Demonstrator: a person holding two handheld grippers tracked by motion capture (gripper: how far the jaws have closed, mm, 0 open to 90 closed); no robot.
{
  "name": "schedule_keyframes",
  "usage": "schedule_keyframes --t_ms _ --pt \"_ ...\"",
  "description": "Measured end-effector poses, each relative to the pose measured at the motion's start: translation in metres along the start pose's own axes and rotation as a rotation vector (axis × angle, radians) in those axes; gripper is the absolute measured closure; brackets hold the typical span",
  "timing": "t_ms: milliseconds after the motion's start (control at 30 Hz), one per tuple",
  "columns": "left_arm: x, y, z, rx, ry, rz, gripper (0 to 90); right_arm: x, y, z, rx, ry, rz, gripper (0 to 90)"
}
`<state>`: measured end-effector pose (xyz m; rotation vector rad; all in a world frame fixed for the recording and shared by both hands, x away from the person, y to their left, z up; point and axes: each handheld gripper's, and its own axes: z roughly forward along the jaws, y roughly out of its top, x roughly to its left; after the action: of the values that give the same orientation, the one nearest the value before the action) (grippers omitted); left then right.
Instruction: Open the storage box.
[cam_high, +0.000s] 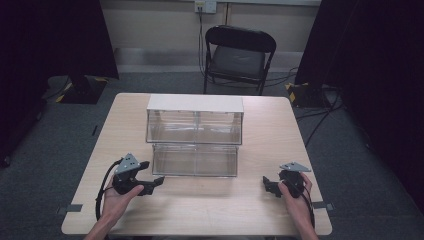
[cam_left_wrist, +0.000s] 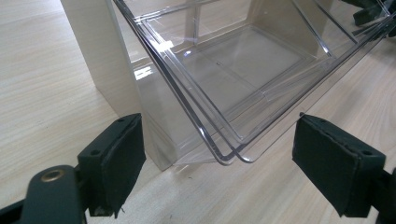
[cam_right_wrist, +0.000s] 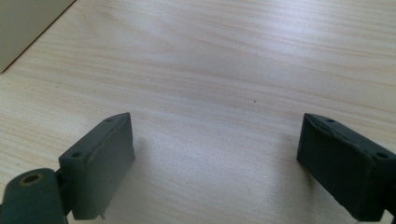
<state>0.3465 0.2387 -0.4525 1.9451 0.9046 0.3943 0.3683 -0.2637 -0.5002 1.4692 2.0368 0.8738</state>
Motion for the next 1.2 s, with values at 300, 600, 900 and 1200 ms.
schedule_keyframes --t_ms 300,600,900,1200 --pt "-0.0017 0.0008 0.0002 0.003 0.013 0.012 16.9 0.0 0.0 0.0 0.0 0.0 0.0 10.2" --pt "0.0002 0.002 -0.0031 -0.026 0.017 -0.008 17.3 0.0 0.0 0.0 0.0 0.0 0.0 10.2" --pt "0.0007 0.0026 -0.0039 -0.034 0.011 -0.008 17.2 0.0 0.0 0.0 0.0 0.0 0.0 10.2" --pt "-0.0007 0.0033 -0.0038 -0.038 0.003 -0.019 16.5 -0.0001 0.0 0.0 0.0 0.0 -0.001 10.2"
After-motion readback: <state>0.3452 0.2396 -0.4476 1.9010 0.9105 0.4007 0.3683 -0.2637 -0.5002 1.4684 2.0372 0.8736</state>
